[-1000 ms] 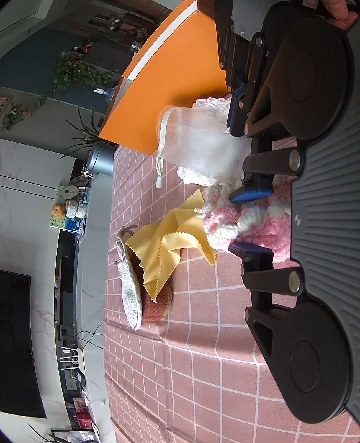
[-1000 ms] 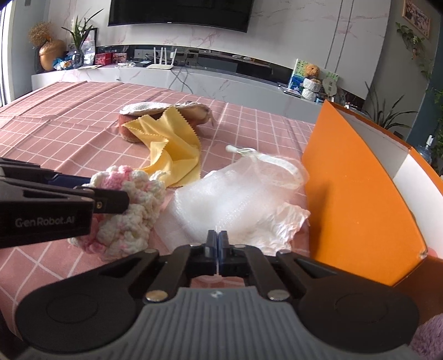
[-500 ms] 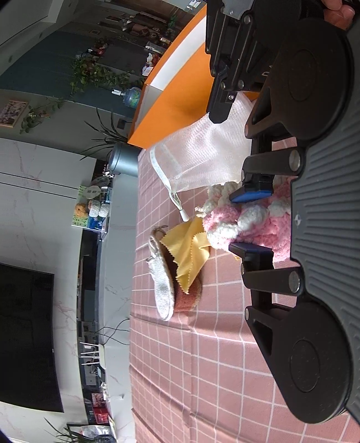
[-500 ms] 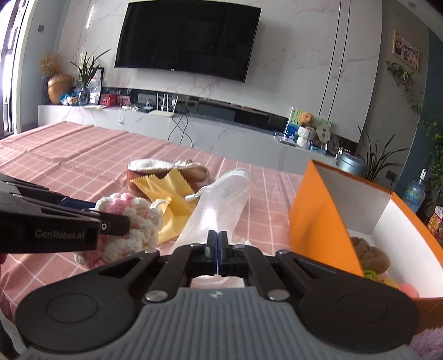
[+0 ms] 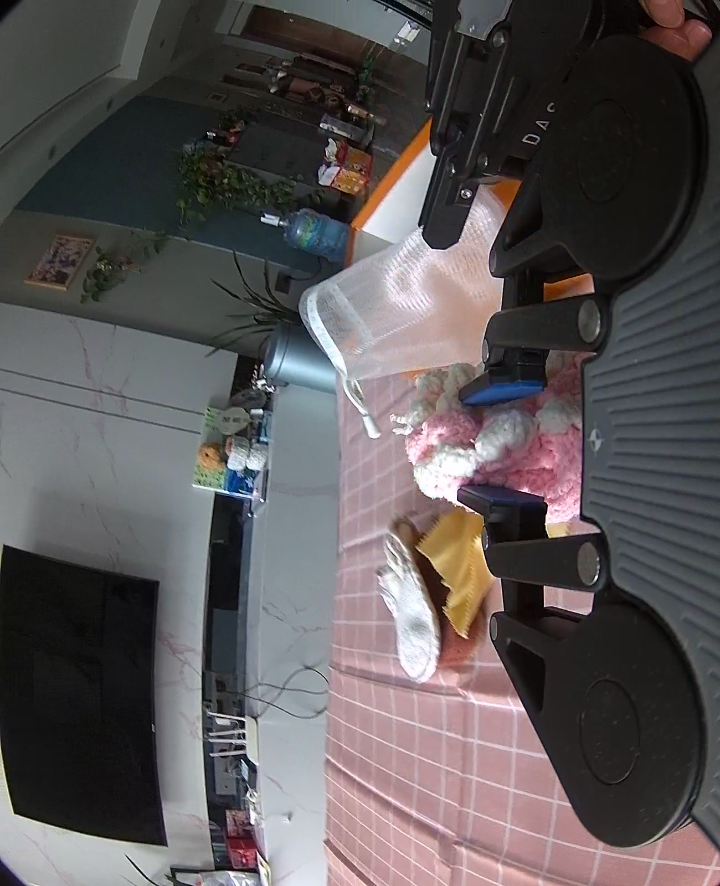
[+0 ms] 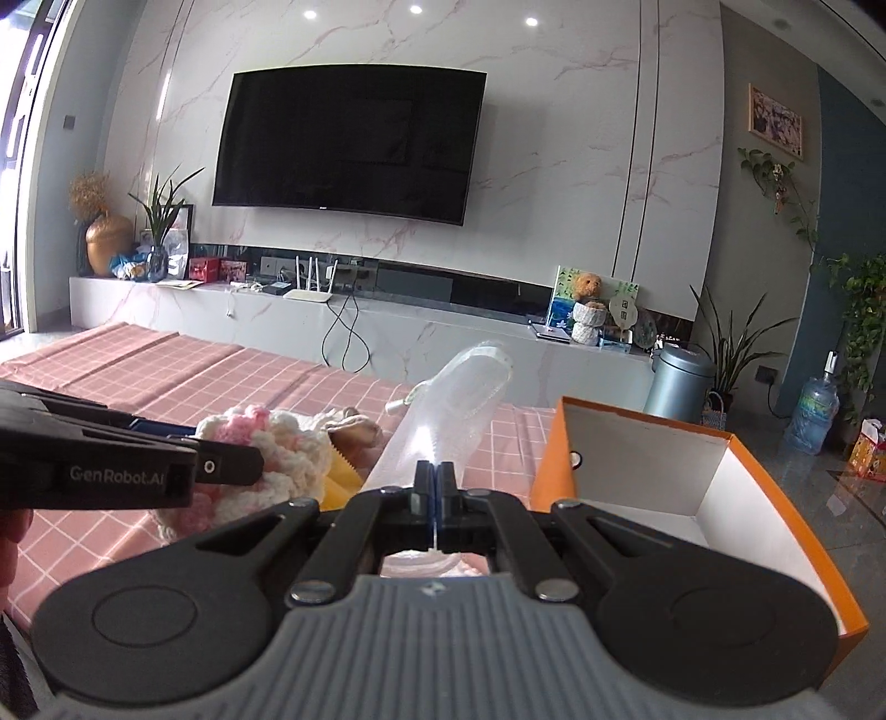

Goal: Organize soft objects
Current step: 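Lift the crocheted pouch and plastic bag with both tools over the orange box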

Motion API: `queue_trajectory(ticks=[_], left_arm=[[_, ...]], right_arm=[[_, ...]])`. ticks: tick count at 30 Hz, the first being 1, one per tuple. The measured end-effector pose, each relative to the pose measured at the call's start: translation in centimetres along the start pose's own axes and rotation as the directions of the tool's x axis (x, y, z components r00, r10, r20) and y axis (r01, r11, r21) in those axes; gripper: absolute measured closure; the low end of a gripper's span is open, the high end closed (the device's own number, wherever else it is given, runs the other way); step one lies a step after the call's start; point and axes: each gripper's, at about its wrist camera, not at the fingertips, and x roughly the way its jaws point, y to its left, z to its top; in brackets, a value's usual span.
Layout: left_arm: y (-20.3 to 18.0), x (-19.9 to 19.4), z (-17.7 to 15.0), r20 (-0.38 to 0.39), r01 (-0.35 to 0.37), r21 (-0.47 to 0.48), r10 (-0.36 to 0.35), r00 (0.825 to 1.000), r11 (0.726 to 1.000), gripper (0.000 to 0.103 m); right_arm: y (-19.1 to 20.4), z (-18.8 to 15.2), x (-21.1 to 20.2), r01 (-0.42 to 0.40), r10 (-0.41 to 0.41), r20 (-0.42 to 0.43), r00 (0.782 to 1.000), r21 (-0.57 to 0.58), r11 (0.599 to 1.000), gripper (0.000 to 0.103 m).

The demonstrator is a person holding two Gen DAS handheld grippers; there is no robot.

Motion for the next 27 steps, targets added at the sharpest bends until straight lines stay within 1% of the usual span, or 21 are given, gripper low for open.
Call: queue_trajectory(ticks=[3, 8, 13, 16, 21, 25, 27], left_arm=[[-1.2, 0.6, 1.2, 0.014, 0.034, 0.023, -0.034, 0.999, 0.999, 0.068], [-3.4, 2.2, 3.1, 0.038, 0.087, 0.066, -0.090, 0.995, 0.994, 0.068], [-5.5, 4.6, 4.8, 0.034, 0.144, 0.090, -0.148, 0.988, 0.985, 0.068], [-6.9, 6.4, 5.8, 0.021, 0.180, 0.107, -0.183, 0.983, 0.978, 0.068], [-8.8, 9.9, 7.5, -0.020, 0.221, 0.127, -0.220, 0.975, 0.967, 0.068], [-10.5, 12.7, 8.2, -0.063, 0.242, 0.189, -0.235, 0.970, 0.952, 0.068], [-11.3, 13.9, 8.1, -0.087, 0.246, 0.224, -0.232, 0.969, 0.943, 0.068]], right_arm=[[-1.1, 0.8, -0.6, -0.001, 0.001, 0.005, 1.000, 0.007, 1.000, 0.103], [-4.2, 2.2, -1.2, -0.017, 0.017, -0.001, 1.000, 0.018, 1.000, 0.103], [-7.7, 3.1, -1.4, 0.003, -0.003, -0.019, 1.000, 0.013, 1.000, 0.103], [-10.0, 3.5, -1.2, 0.010, -0.010, -0.040, 0.999, 0.011, 1.000, 0.103], [-13.9, 4.0, -0.6, 0.050, -0.050, -0.065, 0.997, -0.005, 0.999, 0.103], [-16.9, 4.1, 0.9, 0.069, -0.070, -0.104, 0.992, -0.018, 0.997, 0.103], [-18.2, 4.0, 1.8, 0.061, -0.064, -0.128, 0.990, -0.020, 0.998, 0.103]])
